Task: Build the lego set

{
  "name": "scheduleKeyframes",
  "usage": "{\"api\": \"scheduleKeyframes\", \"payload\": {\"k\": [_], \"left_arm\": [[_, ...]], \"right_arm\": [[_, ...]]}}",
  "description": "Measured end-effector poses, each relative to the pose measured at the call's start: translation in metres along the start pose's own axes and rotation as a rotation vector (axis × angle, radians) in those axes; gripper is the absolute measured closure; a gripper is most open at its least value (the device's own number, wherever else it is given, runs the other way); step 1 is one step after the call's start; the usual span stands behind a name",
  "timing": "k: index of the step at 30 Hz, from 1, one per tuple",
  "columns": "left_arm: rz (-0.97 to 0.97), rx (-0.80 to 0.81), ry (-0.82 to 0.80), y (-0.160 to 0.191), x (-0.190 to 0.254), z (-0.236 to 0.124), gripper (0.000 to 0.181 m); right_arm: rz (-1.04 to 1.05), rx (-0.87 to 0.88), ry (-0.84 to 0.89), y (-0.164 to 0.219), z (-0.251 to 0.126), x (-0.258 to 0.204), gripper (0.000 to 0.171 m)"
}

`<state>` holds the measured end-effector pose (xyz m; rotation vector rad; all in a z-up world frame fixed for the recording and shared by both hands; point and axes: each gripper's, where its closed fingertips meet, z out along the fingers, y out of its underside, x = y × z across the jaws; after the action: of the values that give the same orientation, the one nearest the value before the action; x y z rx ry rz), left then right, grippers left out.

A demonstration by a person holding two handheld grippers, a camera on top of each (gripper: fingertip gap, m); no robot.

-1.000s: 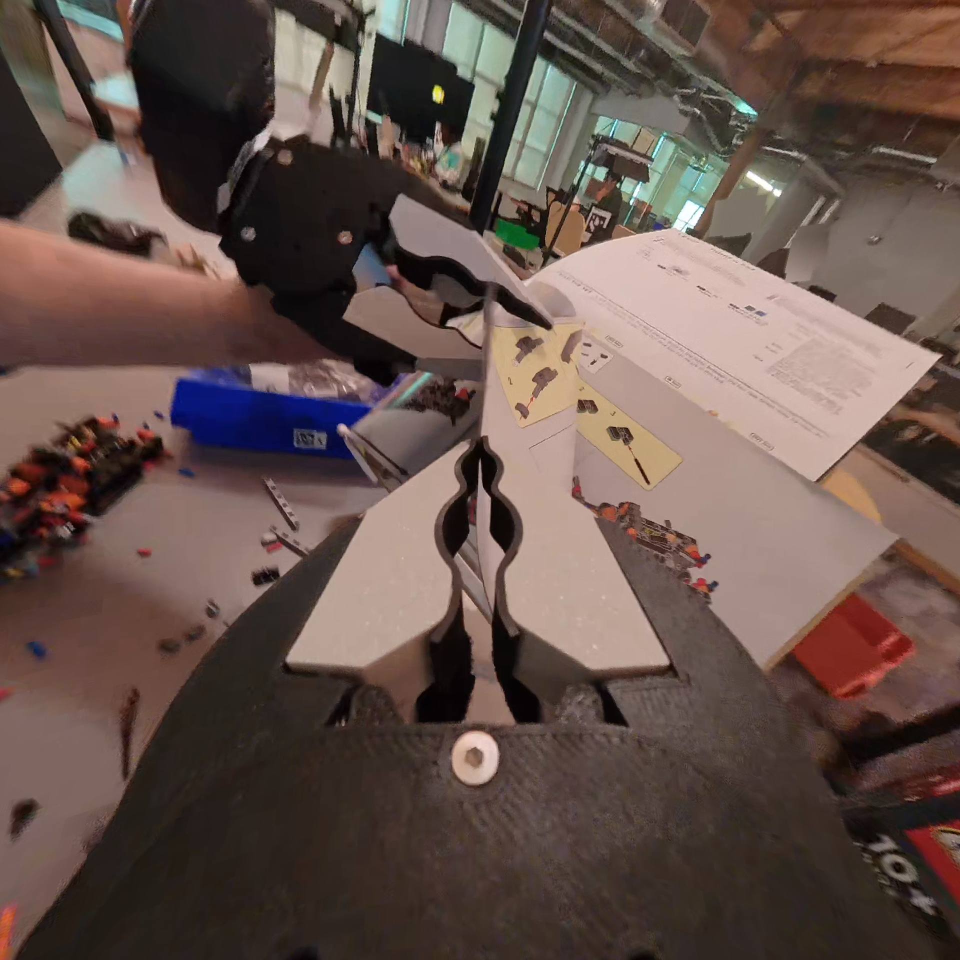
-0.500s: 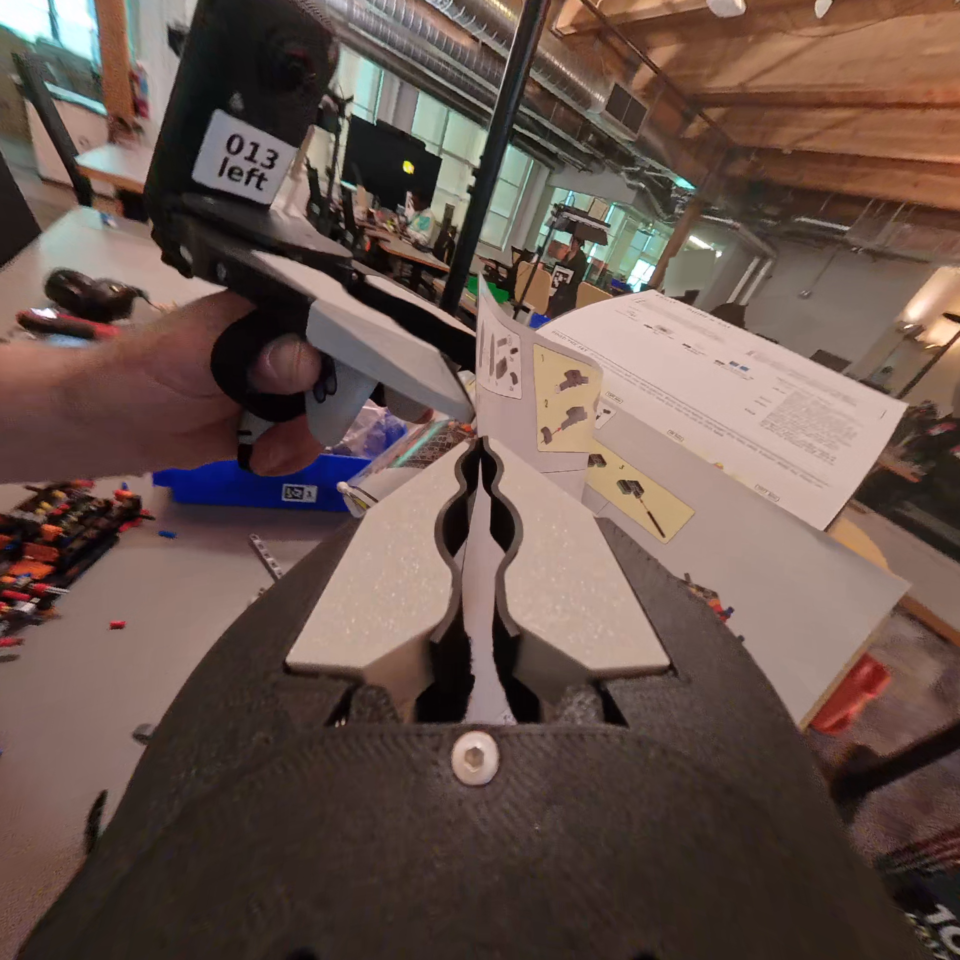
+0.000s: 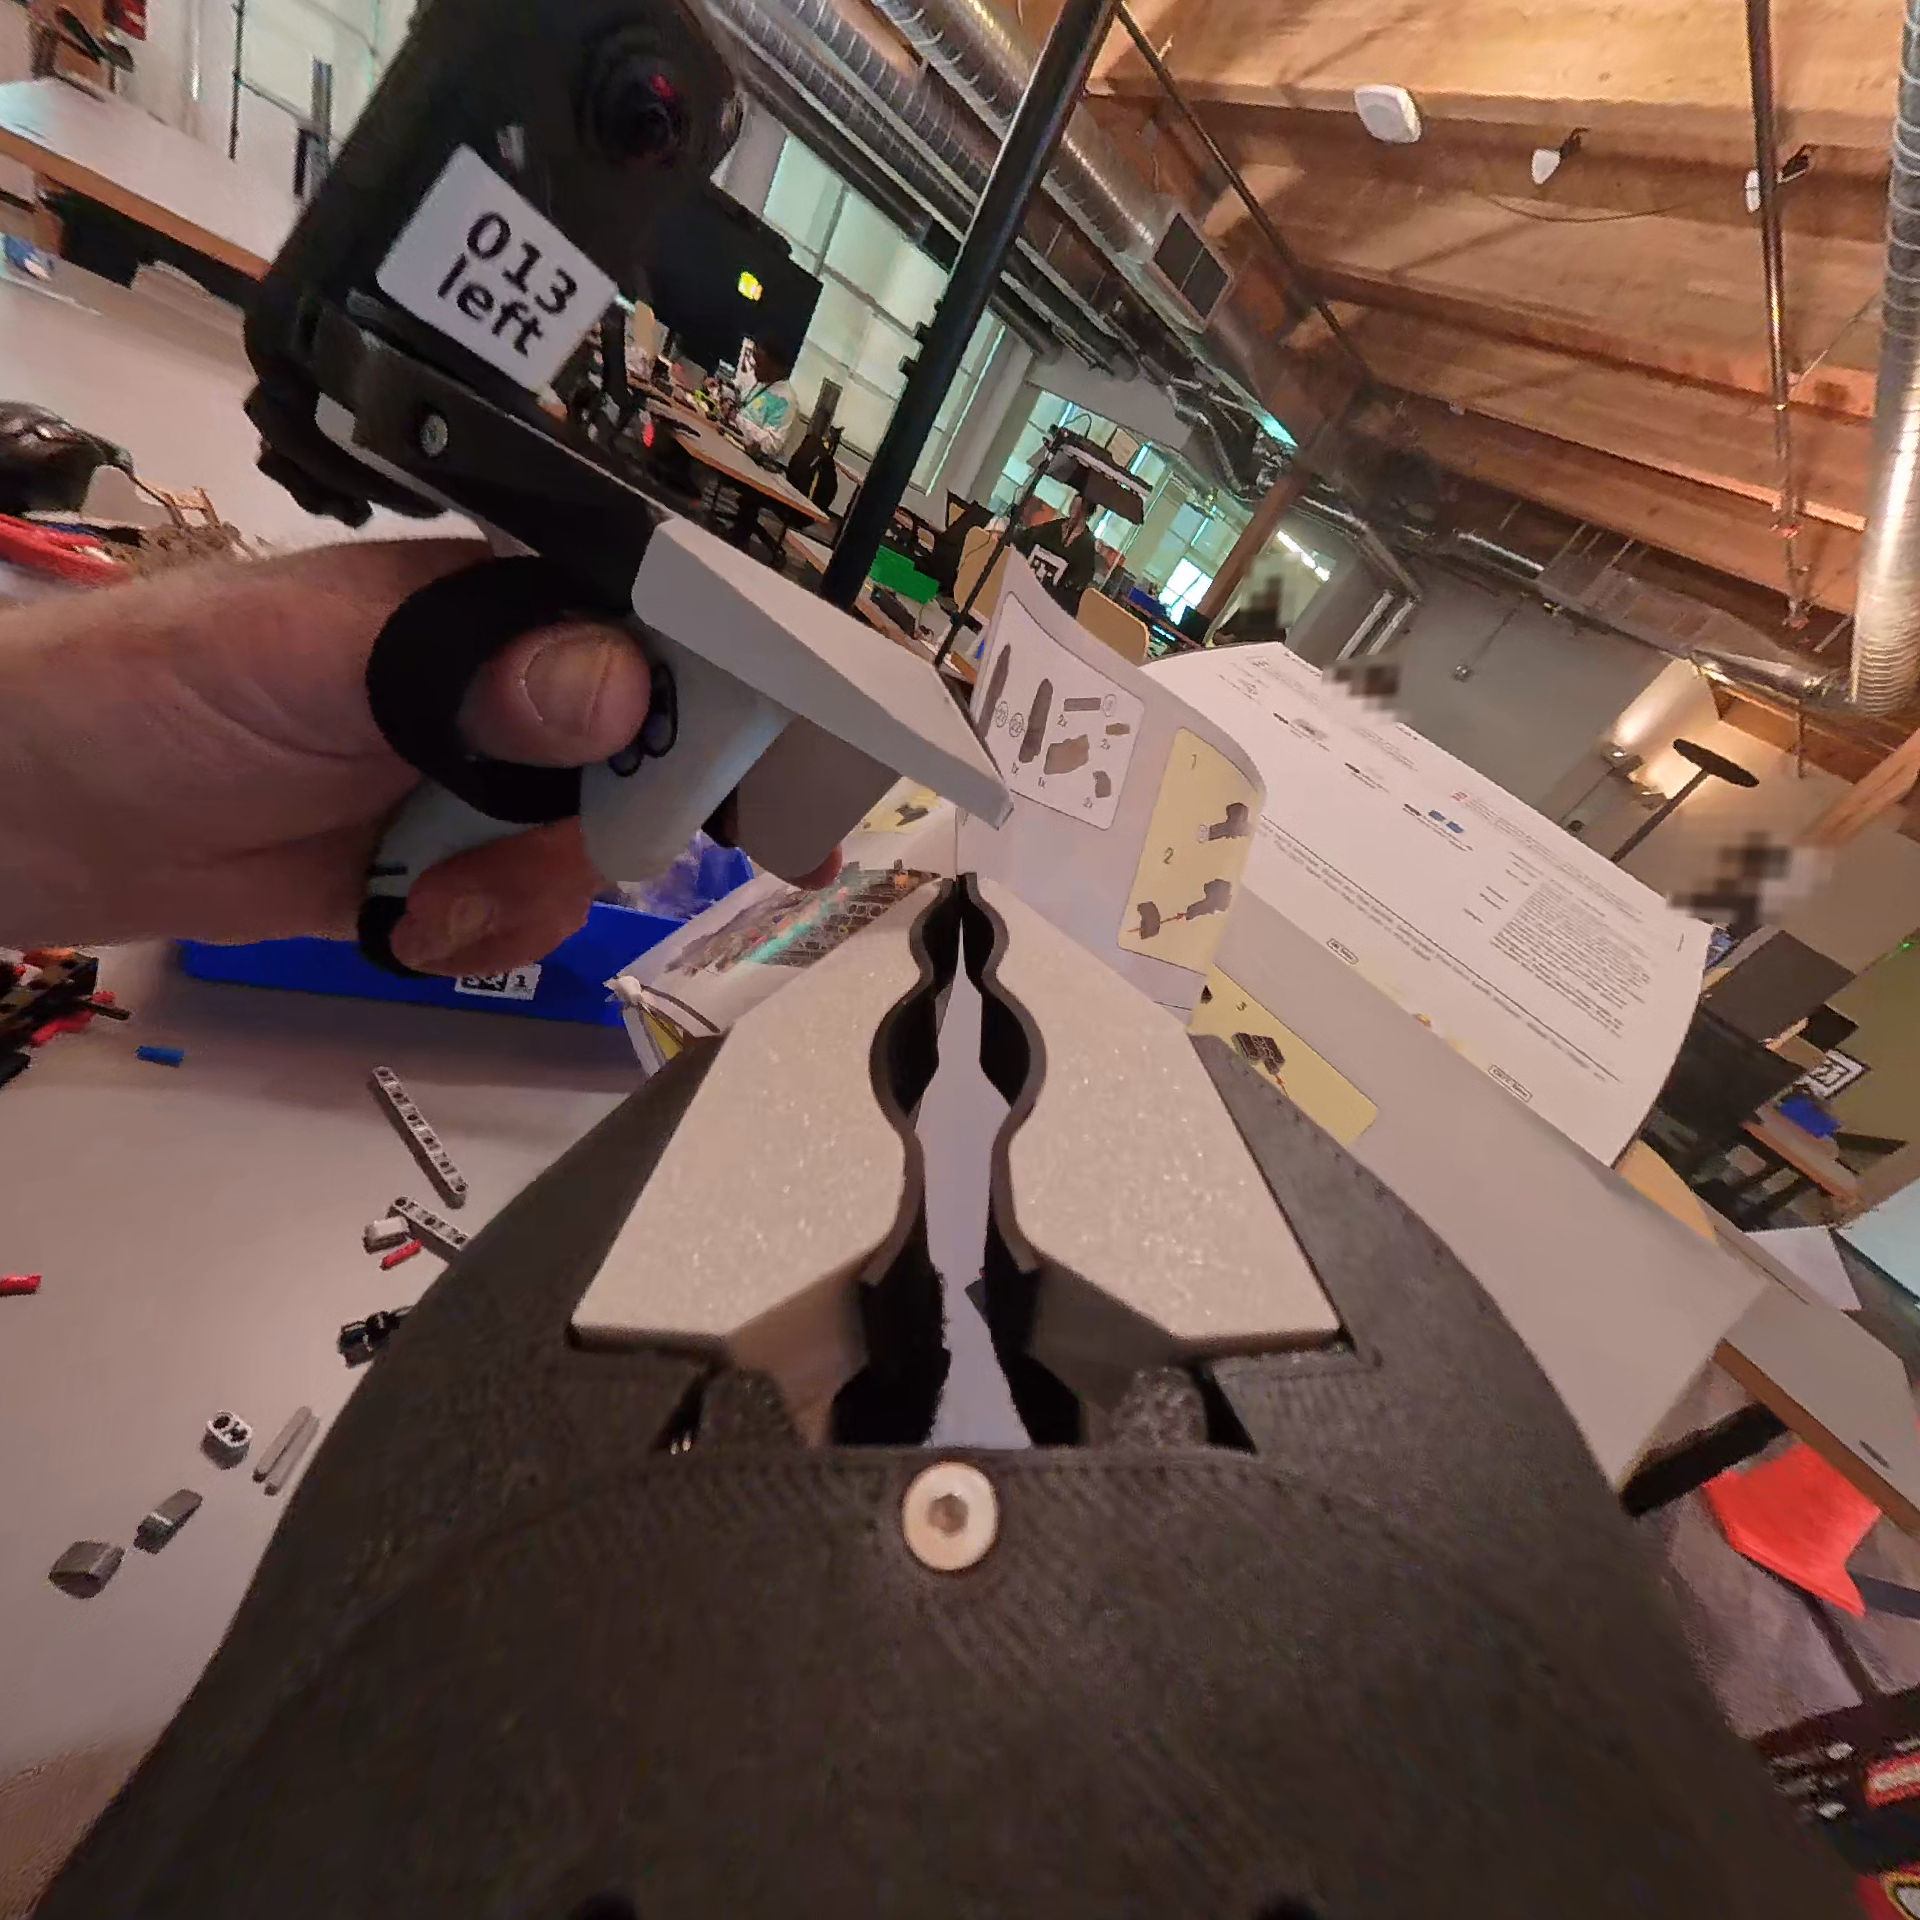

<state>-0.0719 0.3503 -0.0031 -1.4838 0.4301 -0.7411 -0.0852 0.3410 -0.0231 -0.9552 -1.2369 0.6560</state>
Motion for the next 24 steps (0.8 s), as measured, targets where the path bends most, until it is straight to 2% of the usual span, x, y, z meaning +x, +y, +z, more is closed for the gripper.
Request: {"api": "scheduleKeyframes", "payload": {"k": [7,14,18,24], "left_arm": [[-0.055,0.036,0.097,-0.002,0.003,-0.003,0.147],[-0.094,0.084,0.181,-0.008,0.010,-0.004,0.147],[-0.100,0.099,0.180,-0.009,0.010,-0.005,0.149],[-0.104,0.094,0.157,-0.010,0.008,-0.007,0.152]], "right_arm": [[0.028,0.020,-0.015,-0.003,0.001,-0.001,0.171],[0.073,0.063,-0.003,-0.010,-0.001,0.004,0.171],[0.018,0.042,0.075,-0.010,-0.003,0.009,0.171],[-0.030,0.032,0.103,-0.012,0.001,0.006,0.171]]}}
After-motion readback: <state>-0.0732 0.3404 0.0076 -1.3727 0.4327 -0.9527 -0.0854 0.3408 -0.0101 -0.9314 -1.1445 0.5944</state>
